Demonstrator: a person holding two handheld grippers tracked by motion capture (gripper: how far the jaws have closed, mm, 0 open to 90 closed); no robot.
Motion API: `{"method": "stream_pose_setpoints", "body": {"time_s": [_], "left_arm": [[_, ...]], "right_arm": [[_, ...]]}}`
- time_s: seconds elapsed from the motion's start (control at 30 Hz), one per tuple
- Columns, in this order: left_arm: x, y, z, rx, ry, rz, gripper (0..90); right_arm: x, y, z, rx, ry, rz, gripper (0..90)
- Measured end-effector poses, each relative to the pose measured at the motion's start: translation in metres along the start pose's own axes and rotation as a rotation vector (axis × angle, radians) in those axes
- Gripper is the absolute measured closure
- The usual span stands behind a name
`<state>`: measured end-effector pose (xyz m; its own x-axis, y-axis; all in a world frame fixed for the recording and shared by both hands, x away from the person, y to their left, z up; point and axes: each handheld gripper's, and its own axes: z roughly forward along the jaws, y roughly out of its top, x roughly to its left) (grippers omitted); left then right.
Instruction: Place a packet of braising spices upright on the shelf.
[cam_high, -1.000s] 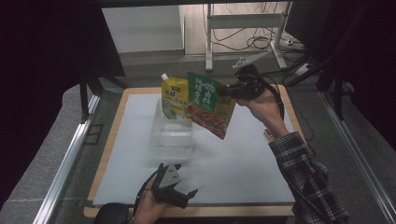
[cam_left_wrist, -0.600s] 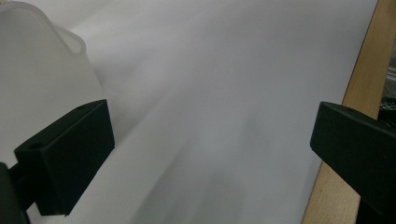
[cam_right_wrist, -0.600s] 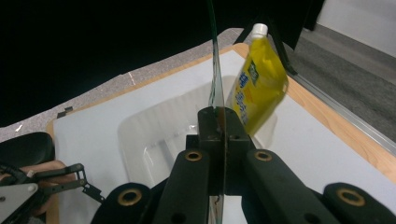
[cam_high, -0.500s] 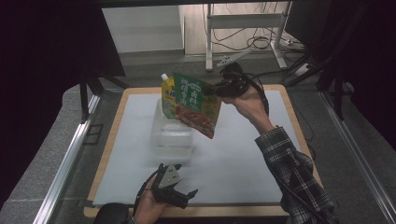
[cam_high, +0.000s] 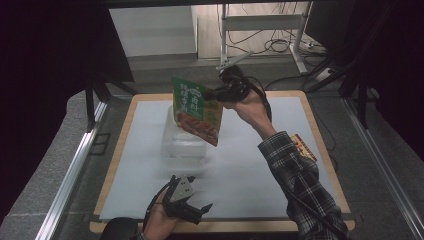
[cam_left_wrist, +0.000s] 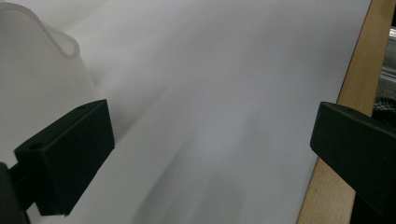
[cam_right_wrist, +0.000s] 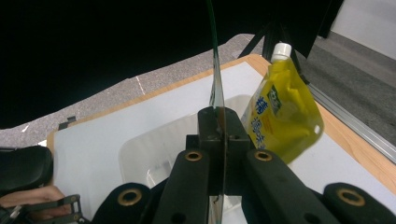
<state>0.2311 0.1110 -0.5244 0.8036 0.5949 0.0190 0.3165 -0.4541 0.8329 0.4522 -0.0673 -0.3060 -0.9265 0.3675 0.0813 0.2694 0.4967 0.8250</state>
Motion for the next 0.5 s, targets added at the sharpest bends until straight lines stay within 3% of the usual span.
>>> {"method": "stream_pose_setpoints", "body": {"time_s": [0.5], "left_arm": [[-0.001, 0.000, 0.000, -0.007, -0.008, -0.007, 0.0]], "right_arm": [[0.005, 0.008, 0.032, 0.009, 0.031, -0.010, 89.3]]}}
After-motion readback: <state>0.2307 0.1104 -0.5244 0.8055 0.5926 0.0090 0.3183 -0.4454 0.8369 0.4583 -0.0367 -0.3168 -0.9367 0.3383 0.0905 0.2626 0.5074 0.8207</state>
